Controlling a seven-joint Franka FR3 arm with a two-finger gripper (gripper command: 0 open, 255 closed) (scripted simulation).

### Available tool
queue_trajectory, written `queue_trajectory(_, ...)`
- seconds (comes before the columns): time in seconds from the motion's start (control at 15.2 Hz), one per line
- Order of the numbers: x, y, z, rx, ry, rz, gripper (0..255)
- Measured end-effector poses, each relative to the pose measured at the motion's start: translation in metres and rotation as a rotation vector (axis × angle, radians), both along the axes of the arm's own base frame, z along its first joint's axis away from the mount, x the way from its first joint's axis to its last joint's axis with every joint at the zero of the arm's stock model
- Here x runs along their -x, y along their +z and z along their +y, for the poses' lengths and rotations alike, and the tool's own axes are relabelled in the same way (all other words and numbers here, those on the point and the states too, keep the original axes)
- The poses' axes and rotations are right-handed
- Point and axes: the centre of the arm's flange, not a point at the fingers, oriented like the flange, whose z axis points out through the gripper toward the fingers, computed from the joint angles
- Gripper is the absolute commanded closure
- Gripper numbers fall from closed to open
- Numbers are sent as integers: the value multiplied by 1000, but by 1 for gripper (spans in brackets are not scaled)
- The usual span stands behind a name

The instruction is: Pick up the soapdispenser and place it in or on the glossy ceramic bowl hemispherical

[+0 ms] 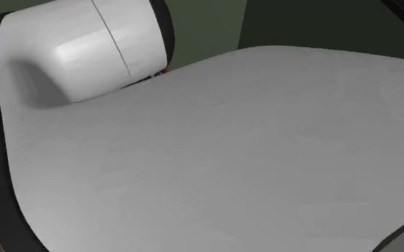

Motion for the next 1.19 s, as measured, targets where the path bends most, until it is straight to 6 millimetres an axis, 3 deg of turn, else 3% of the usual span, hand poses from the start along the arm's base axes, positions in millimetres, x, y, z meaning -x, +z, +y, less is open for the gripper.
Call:
queue_trajectory(0.46,-36,-44,-67,-6,4,0,0)
queue_trajectory(1.19,-93,-130,-171,-14,11,1,0)
